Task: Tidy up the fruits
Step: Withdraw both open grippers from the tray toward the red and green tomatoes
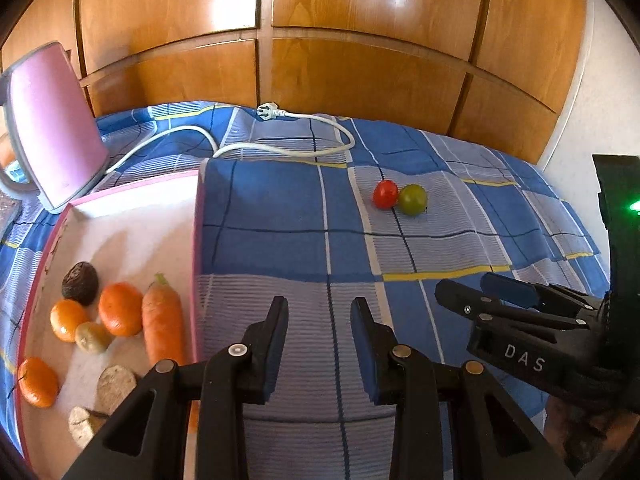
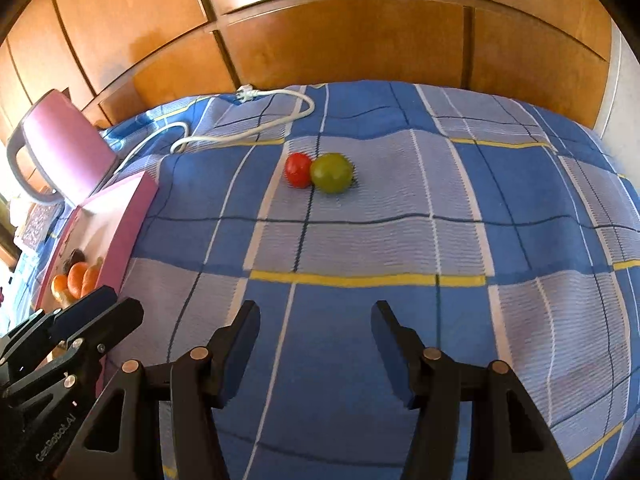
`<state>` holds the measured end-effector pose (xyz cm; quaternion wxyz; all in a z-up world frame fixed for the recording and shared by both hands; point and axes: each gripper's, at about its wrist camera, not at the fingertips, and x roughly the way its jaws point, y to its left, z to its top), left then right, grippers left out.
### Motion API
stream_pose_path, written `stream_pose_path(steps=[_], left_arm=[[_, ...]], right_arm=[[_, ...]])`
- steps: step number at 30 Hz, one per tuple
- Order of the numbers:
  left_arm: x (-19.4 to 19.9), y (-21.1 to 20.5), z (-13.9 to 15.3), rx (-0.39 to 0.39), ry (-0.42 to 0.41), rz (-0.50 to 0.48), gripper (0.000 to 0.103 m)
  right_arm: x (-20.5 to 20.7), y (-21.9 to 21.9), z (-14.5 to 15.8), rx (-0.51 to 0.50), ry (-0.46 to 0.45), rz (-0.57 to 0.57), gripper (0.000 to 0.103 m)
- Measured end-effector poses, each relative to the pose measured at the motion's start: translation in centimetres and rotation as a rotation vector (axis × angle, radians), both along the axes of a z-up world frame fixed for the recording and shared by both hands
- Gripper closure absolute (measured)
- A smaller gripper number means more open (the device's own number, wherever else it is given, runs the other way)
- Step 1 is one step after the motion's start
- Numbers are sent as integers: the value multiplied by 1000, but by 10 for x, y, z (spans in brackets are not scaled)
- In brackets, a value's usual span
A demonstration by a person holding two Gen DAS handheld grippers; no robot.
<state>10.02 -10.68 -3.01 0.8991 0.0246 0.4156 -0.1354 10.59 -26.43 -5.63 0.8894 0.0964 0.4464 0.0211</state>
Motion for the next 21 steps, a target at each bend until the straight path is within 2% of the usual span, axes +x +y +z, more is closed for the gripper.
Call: stream_pose_path(steps=[10, 21], left_arm=[[24, -15, -4, -13, 8, -12, 70], [46, -21, -16, -30, 36, 3, 70]], right_arm=[[37, -10, 1, -29, -13, -12, 60], [86, -12, -6, -41, -8, -1, 60]])
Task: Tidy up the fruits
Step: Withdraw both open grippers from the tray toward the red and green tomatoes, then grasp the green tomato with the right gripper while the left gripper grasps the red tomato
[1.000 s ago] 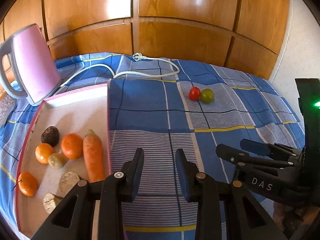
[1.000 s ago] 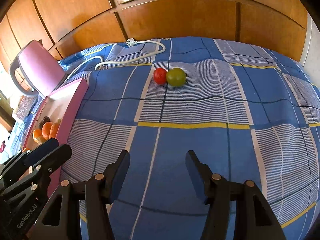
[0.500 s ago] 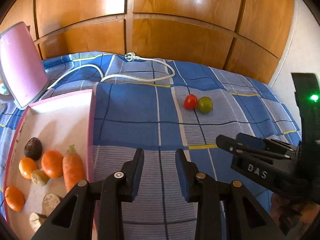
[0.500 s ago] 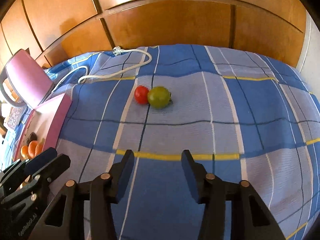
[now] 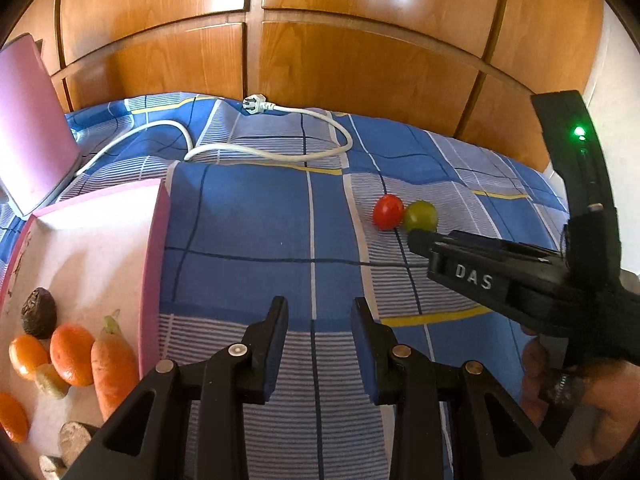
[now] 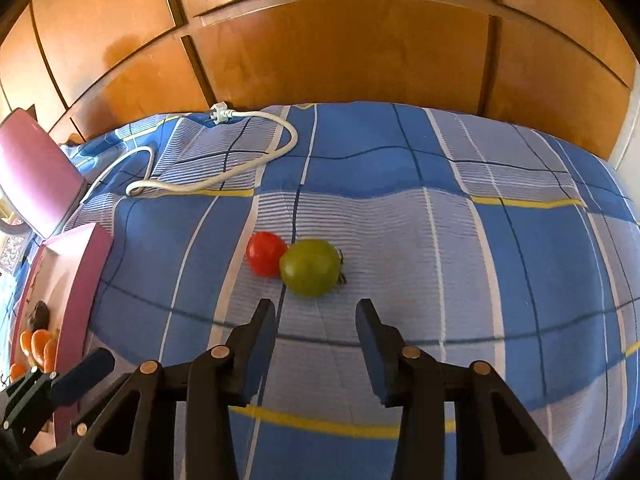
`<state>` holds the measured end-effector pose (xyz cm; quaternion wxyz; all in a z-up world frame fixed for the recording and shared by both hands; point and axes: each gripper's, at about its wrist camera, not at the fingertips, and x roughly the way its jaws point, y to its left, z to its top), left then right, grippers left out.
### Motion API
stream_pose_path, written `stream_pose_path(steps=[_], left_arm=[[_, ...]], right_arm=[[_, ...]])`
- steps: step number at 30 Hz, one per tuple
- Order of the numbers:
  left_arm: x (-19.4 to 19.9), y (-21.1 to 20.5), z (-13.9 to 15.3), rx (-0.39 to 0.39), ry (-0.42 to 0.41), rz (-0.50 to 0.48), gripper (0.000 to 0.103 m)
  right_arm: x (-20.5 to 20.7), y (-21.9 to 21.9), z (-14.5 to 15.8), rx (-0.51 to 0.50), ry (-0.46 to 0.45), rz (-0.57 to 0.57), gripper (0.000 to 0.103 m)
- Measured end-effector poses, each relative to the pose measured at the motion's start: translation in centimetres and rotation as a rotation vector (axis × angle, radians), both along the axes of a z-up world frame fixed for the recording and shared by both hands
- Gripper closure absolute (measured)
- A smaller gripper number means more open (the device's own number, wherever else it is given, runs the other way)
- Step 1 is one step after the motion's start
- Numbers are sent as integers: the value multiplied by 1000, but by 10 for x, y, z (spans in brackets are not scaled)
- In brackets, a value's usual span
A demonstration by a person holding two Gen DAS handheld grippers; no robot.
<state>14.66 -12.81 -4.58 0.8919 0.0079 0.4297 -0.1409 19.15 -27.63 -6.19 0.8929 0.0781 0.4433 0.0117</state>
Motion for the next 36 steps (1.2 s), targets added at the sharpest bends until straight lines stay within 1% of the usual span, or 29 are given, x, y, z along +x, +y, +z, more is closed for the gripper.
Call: stream_pose_path(steps=[6, 7, 8, 15, 19, 24, 36], left_arm=[[8, -2, 0, -12, -6, 5, 70], [9, -2, -1, -14, -6, 6, 70], [10, -2, -1, -14, -5, 6, 70], [15, -9, -3, -20, -4, -3, 70], [20, -17, -3, -41, -3, -14, 70], [32, -30, -3, -56, -3, -25, 70], [60, -56, -5, -83, -1, -44, 70]], right_arm=[[14, 3, -3, -18, -6, 8, 61], [16, 3, -3, -18, -7, 11, 64], [17, 3, -4, -22, -11, 16, 70], [10, -10, -4, -18, -18, -4, 71], [2, -23, -4, -11, -10, -34, 71], [-2, -32, -4, -55, -15, -56, 70], [2, -40, -6, -78, -42, -54, 70]])
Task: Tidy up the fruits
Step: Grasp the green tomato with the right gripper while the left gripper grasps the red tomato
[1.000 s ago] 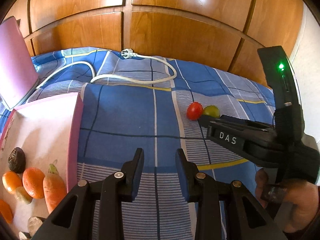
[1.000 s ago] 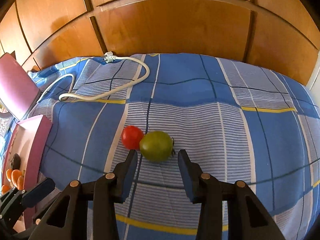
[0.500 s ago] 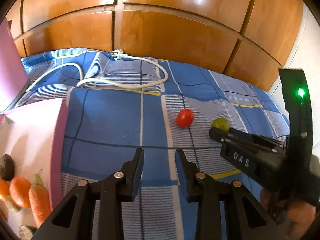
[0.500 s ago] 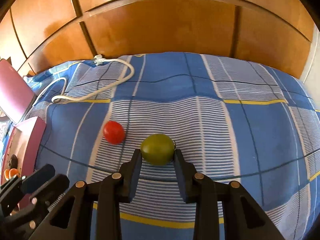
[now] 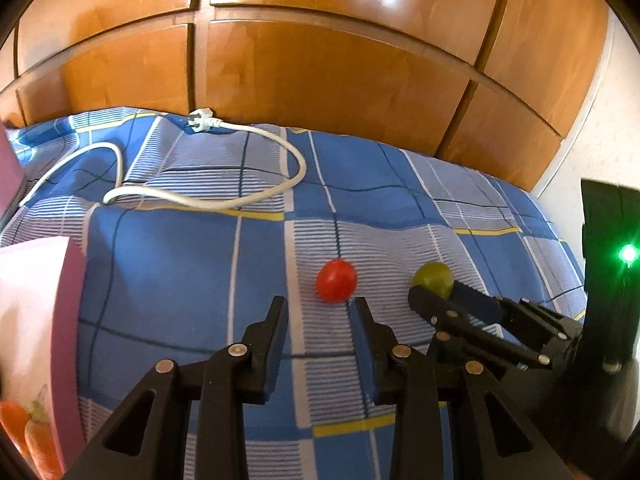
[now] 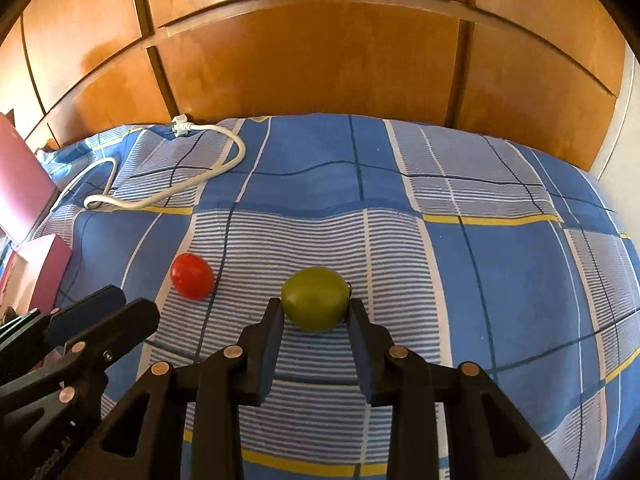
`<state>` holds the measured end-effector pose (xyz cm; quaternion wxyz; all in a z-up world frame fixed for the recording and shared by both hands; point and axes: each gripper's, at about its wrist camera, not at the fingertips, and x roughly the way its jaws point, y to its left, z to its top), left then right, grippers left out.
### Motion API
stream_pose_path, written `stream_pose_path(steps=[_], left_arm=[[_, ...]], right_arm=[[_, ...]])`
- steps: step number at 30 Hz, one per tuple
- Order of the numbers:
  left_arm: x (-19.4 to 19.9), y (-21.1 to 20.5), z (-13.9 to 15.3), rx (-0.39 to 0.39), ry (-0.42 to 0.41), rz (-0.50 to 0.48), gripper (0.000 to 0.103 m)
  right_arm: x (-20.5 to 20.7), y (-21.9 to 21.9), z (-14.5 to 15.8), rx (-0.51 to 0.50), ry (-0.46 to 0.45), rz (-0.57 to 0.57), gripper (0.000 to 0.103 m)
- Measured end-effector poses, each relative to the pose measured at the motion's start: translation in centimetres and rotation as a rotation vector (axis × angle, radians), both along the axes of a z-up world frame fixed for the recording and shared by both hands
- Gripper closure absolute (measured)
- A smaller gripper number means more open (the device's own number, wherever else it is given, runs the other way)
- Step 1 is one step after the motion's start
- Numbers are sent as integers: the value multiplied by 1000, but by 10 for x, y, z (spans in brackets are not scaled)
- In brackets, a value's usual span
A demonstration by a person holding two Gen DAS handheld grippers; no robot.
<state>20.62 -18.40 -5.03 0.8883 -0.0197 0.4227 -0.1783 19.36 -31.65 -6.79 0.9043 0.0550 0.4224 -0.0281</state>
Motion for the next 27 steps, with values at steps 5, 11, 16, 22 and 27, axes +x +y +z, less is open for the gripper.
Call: stream_pose_path(steps=[5, 11, 16, 22, 27], left_arm=[[11, -8, 0, -6, -3, 1, 70], [24, -21, -7, 18, -2, -8, 70], [25, -19, -12, -2, -2, -13, 79], [18, -3, -12, 1, -11, 31, 79], [12, 7, -11, 26, -19, 60, 79]], right_arm=[[3, -2, -7, -26, 1, 0, 70], [3, -3, -7, -27, -10, -7, 70], [3, -6, -8, -1, -15, -2, 64], [8, 7, -8, -54, 3, 40, 42], [6, 9, -8, -62, -8, 31, 56]])
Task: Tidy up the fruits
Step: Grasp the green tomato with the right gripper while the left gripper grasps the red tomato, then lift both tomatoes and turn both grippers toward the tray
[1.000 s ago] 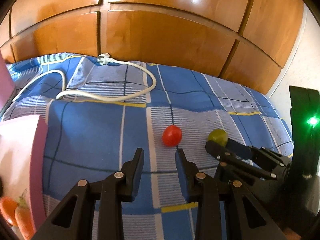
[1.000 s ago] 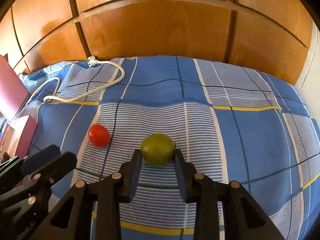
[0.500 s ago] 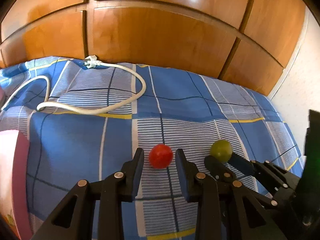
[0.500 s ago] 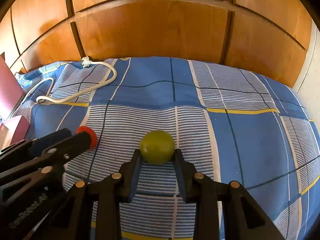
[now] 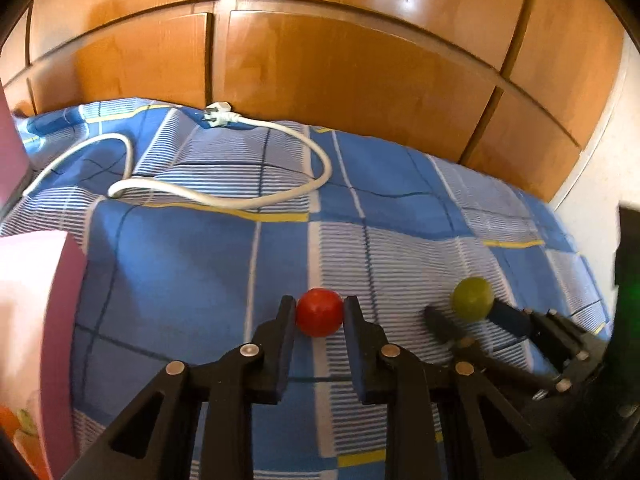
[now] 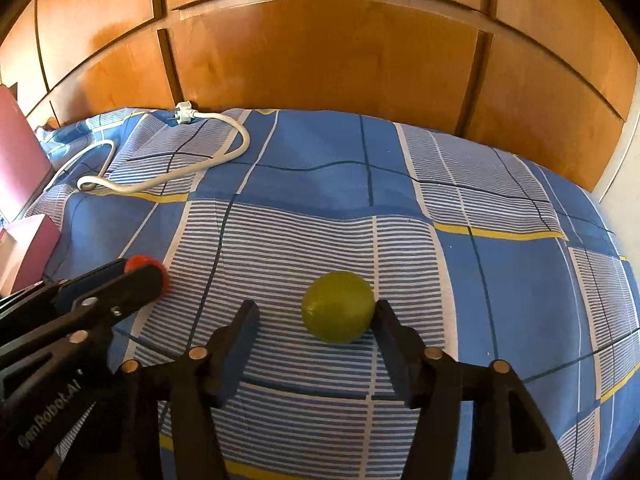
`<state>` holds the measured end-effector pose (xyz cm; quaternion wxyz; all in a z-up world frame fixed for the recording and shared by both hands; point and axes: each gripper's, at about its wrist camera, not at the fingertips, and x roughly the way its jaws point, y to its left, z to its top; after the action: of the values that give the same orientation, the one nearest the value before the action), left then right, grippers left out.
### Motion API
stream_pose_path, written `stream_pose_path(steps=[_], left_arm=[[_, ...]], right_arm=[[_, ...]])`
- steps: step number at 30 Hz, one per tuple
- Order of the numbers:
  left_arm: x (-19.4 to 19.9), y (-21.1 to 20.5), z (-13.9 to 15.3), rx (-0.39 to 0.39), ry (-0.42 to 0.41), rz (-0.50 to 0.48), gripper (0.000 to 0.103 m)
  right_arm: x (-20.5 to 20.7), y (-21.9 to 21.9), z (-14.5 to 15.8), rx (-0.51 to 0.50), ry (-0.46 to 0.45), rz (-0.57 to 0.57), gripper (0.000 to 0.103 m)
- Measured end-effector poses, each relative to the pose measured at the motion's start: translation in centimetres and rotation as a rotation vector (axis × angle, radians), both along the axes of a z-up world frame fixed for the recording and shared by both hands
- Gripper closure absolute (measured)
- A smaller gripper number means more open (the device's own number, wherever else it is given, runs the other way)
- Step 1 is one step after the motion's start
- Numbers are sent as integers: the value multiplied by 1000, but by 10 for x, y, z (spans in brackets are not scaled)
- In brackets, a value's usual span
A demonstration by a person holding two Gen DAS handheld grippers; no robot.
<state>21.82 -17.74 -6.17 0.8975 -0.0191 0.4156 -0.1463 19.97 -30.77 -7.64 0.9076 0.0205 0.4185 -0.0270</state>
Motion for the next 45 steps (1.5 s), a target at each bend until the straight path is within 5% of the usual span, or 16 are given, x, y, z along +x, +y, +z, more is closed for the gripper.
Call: stream_pose_path(steps=[1, 11, 22, 45], left_arm=[[-2, 0, 0, 10, -3, -3, 79], [-47, 15, -9, 20, 41, -27, 80], [-122, 42, -12, -10, -4, 1, 80], [-124, 44, -15, -12, -32, -13, 79]], right_arm=[[0, -2, 1, 5, -3, -8, 70], [-38, -8, -1, 70, 12, 5, 70], [-111, 8, -6, 141, 2, 33, 70], [-113, 18, -7, 73, -28, -8, 70]])
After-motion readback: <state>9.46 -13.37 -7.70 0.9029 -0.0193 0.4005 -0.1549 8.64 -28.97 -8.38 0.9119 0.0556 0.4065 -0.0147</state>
